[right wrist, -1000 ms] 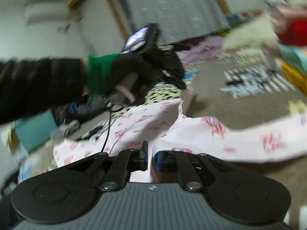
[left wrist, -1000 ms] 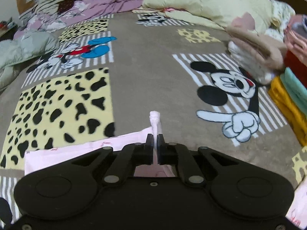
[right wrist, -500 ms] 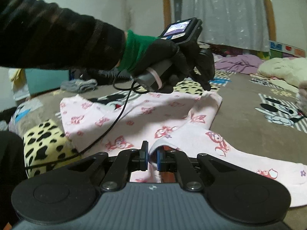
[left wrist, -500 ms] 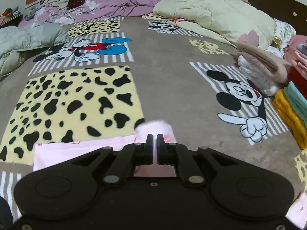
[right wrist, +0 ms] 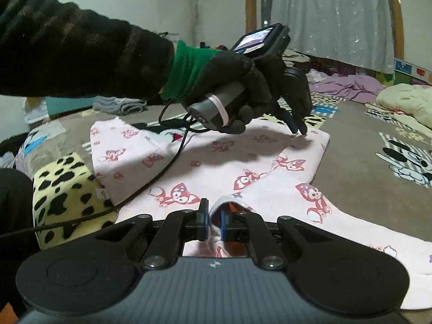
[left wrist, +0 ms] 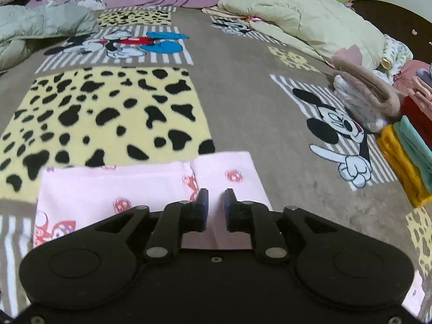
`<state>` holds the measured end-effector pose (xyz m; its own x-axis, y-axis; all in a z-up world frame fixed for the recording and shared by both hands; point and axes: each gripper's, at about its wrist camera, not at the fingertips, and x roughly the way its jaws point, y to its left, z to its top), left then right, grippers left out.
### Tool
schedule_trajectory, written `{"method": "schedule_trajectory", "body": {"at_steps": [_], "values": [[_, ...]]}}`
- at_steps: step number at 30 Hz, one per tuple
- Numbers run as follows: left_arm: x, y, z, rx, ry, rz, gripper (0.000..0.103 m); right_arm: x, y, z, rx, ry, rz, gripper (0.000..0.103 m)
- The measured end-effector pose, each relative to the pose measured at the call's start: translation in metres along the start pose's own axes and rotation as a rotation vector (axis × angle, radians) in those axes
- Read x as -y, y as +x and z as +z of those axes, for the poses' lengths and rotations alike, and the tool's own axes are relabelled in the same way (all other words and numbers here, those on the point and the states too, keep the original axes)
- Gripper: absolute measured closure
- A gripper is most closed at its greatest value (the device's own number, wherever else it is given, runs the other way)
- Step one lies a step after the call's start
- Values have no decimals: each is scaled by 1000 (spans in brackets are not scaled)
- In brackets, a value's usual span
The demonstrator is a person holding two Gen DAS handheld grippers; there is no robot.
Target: Fold clothes
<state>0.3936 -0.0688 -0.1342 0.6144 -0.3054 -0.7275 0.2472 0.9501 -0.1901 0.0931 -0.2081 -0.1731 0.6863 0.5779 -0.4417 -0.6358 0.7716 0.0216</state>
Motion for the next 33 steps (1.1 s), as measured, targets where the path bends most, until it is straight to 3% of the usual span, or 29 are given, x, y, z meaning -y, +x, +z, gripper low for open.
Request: {"method": "schedule_trajectory", "body": {"at_steps": [8,12,13,21,26,30,33], "values": [[-12,13,4,-1,-120,-29,91,4,1,0,-6,15,11,93],[-10,15,5,7,-100,-24,92,5,1,0,2,24,10,93],[-9,15,6,9,-94,-23,100,5,1,0,4,23,8,93],[-8,0,9,82,-52,-12,102,-2,-2,2,34,-24,0,92],[-9,7,6,65,-8,30,102,-10,9,1,-32,-68,-1,91],[-2,16,0,35,55,71,99,-9,17,2,-76,-63,6,88],[2,1,1,62,66,94,83,-12,14,1,-65,-69,4,82]]}}
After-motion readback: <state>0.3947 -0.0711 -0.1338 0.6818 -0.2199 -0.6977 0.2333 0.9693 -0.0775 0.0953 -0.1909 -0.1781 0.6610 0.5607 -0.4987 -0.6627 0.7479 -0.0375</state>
